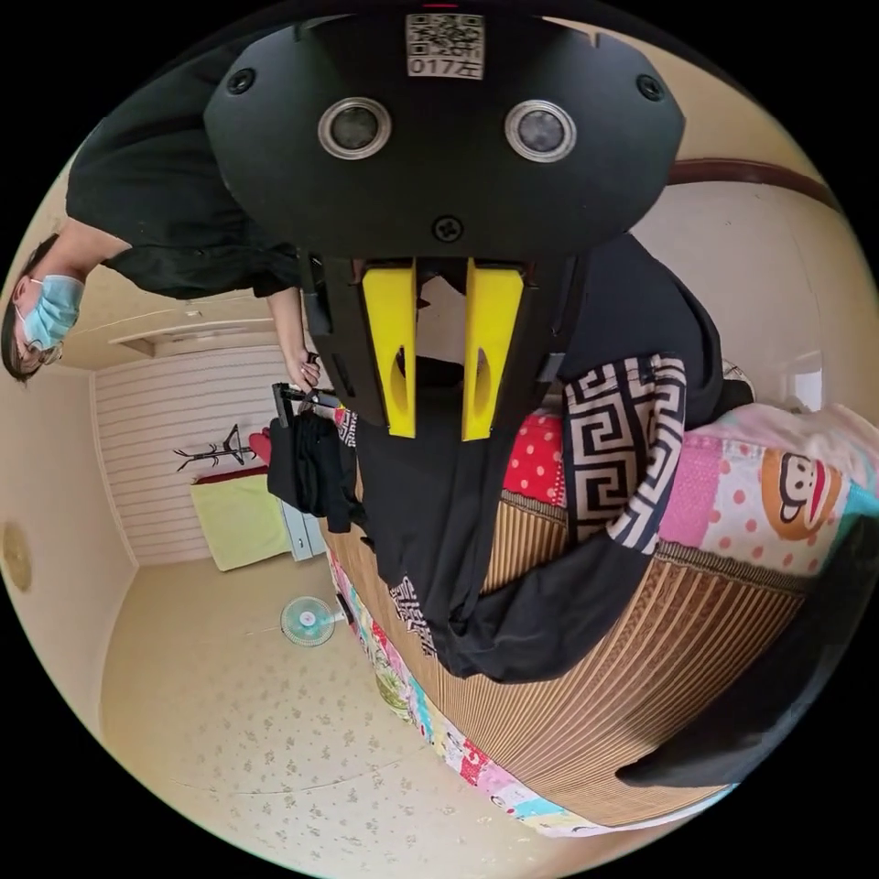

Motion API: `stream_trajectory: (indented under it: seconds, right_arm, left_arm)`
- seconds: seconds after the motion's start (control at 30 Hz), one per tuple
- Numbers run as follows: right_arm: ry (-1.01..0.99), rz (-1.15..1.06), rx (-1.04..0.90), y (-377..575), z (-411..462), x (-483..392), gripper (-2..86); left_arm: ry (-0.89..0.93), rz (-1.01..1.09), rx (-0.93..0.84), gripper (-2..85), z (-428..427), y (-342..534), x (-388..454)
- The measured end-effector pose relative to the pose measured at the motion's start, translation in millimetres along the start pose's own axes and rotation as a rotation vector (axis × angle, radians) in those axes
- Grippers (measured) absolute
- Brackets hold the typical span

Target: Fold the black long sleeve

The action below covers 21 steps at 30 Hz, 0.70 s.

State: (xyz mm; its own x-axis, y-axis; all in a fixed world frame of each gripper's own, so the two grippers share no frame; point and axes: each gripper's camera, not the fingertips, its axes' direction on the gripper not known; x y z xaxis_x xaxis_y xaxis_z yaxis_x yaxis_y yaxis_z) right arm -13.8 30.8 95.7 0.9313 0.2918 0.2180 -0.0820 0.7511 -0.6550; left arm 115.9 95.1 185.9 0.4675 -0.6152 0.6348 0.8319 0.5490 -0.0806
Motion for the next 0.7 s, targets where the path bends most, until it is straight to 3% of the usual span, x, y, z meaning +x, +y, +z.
stream_trajectory:
  seconds: [0.2,0.27,0.47,0.63,0.7]
  right_arm:
    - [0.545,0.138,0.286,74,-117,-33,1.0]
    - [0.595,0.214,0.311,92,-123,-14,0.9]
    - [0.247,0.463,0.335,160,-79,78,1.1]
    - [-0.419,0.476,0.609,220,-35,129,2.6]
    - [-0.451,0.486,0.678,229,-28,137,3.5]
  left_arm:
    - [0.027,0.001,-0.018,7.7,5,10,12]
    - [0.044,-0.016,-0.028,7.7,13,13,6]
    - [0.138,-0.041,-0.040,7.7,29,10,7]
    - [0.106,-0.015,-0.066,7.6,26,0,27]
    - [0.108,-0.010,-0.066,7.6,25,-3,34]
